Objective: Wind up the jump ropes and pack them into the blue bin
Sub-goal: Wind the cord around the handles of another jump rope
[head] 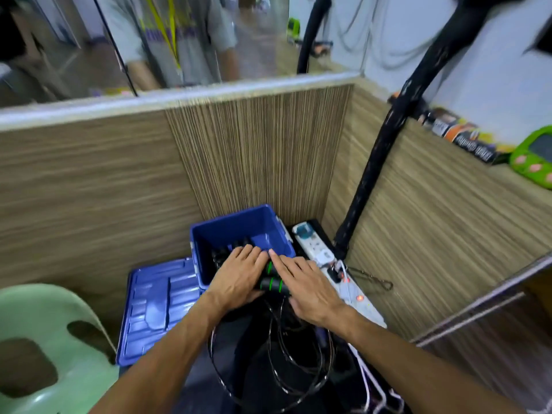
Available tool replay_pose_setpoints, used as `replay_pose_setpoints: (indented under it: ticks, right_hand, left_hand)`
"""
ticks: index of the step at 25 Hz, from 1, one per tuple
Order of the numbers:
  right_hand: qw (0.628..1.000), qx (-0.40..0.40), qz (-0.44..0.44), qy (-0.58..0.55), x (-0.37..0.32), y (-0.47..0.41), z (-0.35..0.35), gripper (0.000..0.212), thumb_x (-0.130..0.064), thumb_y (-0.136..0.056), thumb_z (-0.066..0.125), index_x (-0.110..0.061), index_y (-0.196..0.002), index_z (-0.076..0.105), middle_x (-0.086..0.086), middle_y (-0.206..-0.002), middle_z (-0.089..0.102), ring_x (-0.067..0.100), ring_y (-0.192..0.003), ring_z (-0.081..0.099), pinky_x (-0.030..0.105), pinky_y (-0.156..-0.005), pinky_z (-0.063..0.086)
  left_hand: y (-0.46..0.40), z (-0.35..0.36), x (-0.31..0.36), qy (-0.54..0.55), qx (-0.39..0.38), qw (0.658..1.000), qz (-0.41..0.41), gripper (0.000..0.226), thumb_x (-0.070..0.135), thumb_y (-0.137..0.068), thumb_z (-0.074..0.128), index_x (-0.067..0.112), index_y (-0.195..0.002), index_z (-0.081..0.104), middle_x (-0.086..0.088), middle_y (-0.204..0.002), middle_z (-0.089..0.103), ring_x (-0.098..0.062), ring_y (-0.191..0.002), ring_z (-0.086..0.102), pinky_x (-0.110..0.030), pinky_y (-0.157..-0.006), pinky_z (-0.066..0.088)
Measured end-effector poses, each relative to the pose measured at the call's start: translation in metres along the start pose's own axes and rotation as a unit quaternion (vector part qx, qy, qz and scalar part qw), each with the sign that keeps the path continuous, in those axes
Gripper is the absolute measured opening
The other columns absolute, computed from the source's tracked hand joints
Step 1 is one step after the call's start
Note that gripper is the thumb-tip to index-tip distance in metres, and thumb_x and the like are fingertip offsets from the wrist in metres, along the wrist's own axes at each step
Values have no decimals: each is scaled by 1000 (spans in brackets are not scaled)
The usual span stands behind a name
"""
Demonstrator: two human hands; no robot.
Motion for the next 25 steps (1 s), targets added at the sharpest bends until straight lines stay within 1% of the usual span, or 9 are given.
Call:
replay_pose_setpoints:
  ticks: [2,5,7,9,13,15,19,22,25]
  right_hand:
    - [999,12,28,11,11,-16,-26,111,-24,-68,70,-18,-158,5,4,-136,46,28,-112,48,43,-88,46]
    - [996,18,81,12,23,-35,-55,103,-31,-76,70,-22,-156,6,5,-126,46,30,-110,46,47,-86,46]
    - [997,26,76,-21,22,-43,-71,95,-27,-80,68,-19,-156,11,6,-124,42,29,-109,42,47,-88,48]
    - [996,37,62,-51,20,-50,-82,91,-20,-81,67,-16,-155,15,7,-122,41,27,-107,39,45,-91,48]
    - [993,62,51,-84,13,-55,-90,79,-17,-82,67,-9,-149,26,7,-121,41,26,-108,39,44,-95,45]
    - [993,66,44,-90,11,-58,-94,72,-19,-83,70,-9,-144,33,8,-120,42,25,-108,39,42,-97,43]
    - [994,52,27,-97,12,-62,-99,65,-21,-83,74,-11,-137,39,7,-118,43,24,-107,41,39,-99,41]
    - [992,52,14,-114,19,-62,-107,65,-13,-82,72,-13,-137,39,5,-117,41,22,-106,39,38,-99,40]
    - [988,79,18,-130,32,-60,-128,68,-6,-78,68,-17,-139,40,2,-117,42,20,-105,39,36,-96,40]
  left_hand:
    - [-13,-27,-16,-13,30,999,-15,54,52,-62,65,13,-96,50,-4,-89,54,-26,-83,50,-37,-76,42]
    - [-21,-51,-39,-7,59,998,-36,48,50,-65,63,13,-91,49,-5,-86,54,-26,-80,52,-38,-73,44]
    - [-20,-67,-51,9,73,996,-53,50,47,-66,62,12,-98,49,-5,-89,57,-29,-79,58,-38,-72,47]
    - [-16,-80,-63,39,78,993,-77,62,43,-66,69,13,-114,44,-6,-98,61,-31,-79,64,-37,-70,51]
    - [-5,-88,-81,89,65,987,-117,76,49,-68,70,20,-128,34,-4,-116,61,-33,-90,65,-41,-74,54]
    - [-1,-87,-88,107,56,983,-142,73,54,-67,68,21,-124,36,-1,-115,59,-32,-93,65,-41,-72,53]
    - [7,-89,-87,106,64,977,-174,62,64,-68,60,19,-106,41,0,-102,61,-33,-88,64,-41,-65,51]
    - [3,-103,-78,112,85,971,-194,68,74,-67,62,20,-100,37,1,-99,61,-31,-85,64,-39,-65,48]
    - [-5,-130,-68,134,112,962,-210,81,90,-56,55,22,-92,31,3,-92,59,-29,-82,64,-38,-64,48]
Point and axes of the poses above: each hand's wrist, its own y-axis away from the middle knuckle, its own z-axis out of the palm, x = y × z, the point moved 9 cm from there along -y, towards the middle knuckle
